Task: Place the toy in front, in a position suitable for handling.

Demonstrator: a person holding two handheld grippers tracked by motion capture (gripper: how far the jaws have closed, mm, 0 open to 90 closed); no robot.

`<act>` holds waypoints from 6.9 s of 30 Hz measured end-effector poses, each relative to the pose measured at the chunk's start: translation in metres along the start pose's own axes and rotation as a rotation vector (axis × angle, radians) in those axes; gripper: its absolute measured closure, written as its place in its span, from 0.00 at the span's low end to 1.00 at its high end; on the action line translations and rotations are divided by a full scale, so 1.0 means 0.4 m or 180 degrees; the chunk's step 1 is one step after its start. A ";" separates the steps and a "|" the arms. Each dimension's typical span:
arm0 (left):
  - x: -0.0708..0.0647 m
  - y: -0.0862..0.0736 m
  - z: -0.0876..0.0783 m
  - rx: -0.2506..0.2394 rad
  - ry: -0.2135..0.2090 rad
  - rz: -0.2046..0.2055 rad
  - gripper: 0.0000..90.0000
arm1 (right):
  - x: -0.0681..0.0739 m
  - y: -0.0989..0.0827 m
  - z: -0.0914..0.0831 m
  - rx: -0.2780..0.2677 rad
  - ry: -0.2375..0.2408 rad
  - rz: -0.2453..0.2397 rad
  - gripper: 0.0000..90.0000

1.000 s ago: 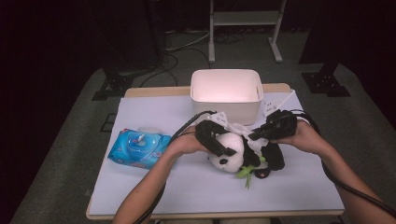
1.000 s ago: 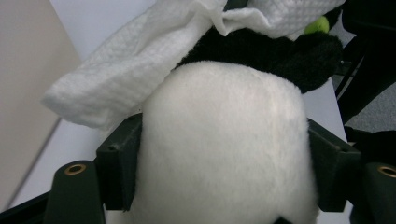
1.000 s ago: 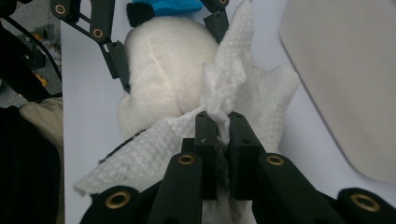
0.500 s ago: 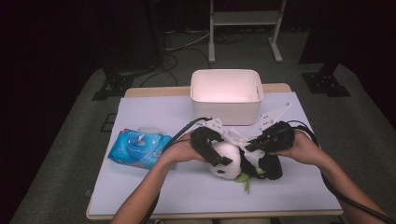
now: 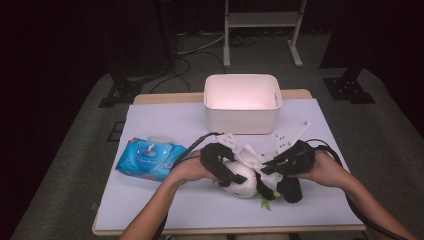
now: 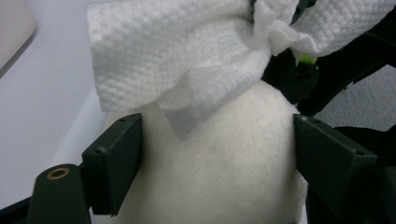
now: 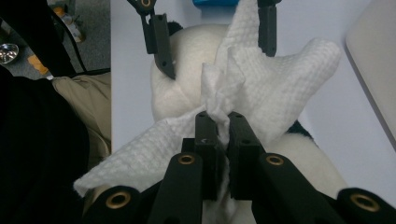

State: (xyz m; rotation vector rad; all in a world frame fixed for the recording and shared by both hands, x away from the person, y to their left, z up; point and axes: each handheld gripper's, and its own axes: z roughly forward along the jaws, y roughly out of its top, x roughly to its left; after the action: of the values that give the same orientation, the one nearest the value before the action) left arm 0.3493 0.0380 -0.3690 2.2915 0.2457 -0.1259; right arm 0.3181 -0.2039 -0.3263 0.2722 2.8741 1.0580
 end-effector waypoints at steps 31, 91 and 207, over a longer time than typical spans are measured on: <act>-0.028 -0.010 0.003 -0.0013 -0.0009 0.0080 0.22 | -0.017 -0.024 -0.063 -0.0028 -0.0140 0.0102 0.93; 0.021 0.057 0.016 0.0218 0.0318 0.0451 0.26 | -0.069 -0.043 -0.073 -0.0224 -0.0119 0.0223 0.93; -0.041 -0.001 0.032 0.0072 0.0221 0.0248 0.11 | 0.067 -0.090 0.001 -0.0301 -0.0085 0.0028 0.91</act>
State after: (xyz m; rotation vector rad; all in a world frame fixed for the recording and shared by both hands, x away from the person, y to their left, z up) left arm 0.3329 0.0267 -0.3751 2.3270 0.1914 -0.0091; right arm 0.2867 -0.2255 -0.3501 0.2911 2.7919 1.1785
